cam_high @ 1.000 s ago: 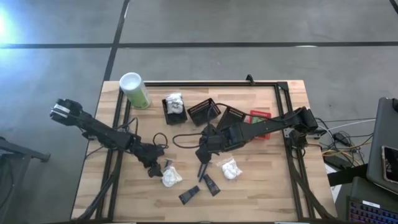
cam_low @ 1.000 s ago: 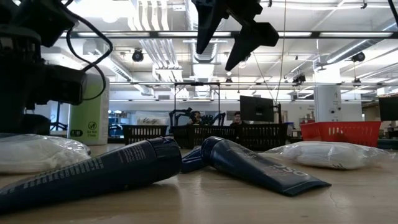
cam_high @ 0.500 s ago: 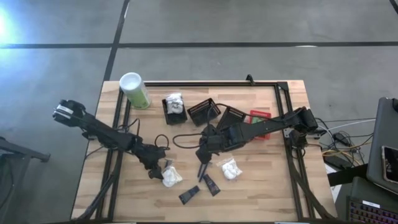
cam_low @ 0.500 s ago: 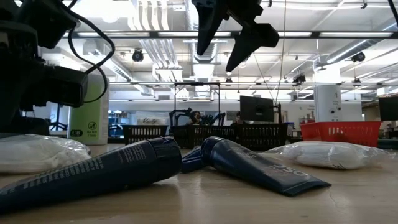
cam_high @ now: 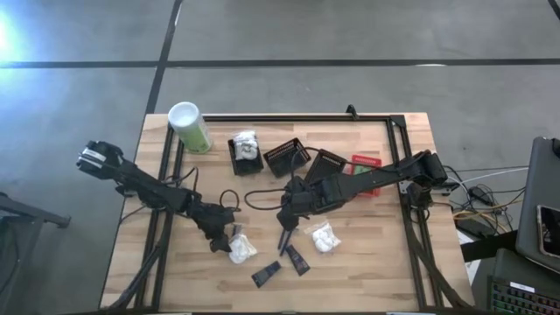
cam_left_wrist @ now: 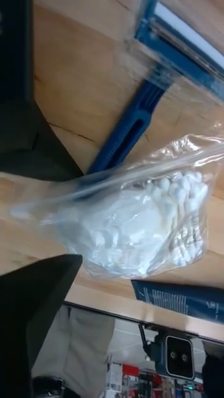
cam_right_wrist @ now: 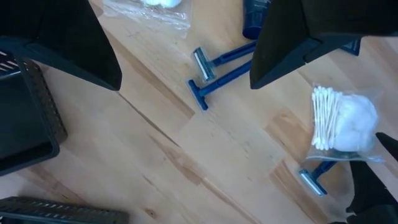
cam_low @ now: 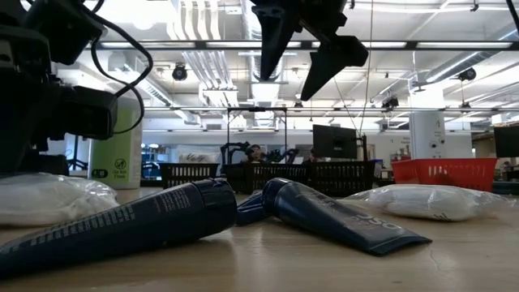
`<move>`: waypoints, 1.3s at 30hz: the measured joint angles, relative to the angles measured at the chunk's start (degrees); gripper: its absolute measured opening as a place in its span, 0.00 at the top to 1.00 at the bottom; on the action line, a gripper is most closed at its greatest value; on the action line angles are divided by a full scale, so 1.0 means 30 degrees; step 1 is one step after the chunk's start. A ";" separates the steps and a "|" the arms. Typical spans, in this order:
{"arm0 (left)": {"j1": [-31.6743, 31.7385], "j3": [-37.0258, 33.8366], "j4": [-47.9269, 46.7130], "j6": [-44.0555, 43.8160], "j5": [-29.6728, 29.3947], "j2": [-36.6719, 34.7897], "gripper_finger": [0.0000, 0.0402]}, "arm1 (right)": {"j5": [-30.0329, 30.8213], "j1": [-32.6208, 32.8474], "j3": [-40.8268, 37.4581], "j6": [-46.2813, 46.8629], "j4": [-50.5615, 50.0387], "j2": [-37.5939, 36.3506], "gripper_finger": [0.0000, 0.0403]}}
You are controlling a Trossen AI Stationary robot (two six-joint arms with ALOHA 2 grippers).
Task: Pick & Place Travel size toiletries
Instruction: Put the cotton pack into the left black bin
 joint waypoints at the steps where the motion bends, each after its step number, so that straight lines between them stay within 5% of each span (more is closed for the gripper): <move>1: 0.0000 0.0000 -0.0005 0.0174 0.0009 0.0005 0.53 | -0.0005 0.0000 -0.0003 -0.0002 -0.0003 0.0000 0.14; 17: 0.0000 0.0000 -0.0029 0.1789 0.0019 -0.0353 0.97 | -0.0060 0.0000 -0.0003 -0.0137 0.0093 0.0000 0.27; 29: 0.0022 0.0157 -0.0100 0.2639 -0.2170 -0.4901 0.99 | -0.0444 0.0000 -0.0003 -0.0151 0.0480 0.0000 0.31; 39: -0.0015 0.0168 -0.3058 0.5618 -0.8046 -0.9410 1.00 | -0.1905 -0.0007 -0.0003 -0.1074 0.3207 -0.0015 0.27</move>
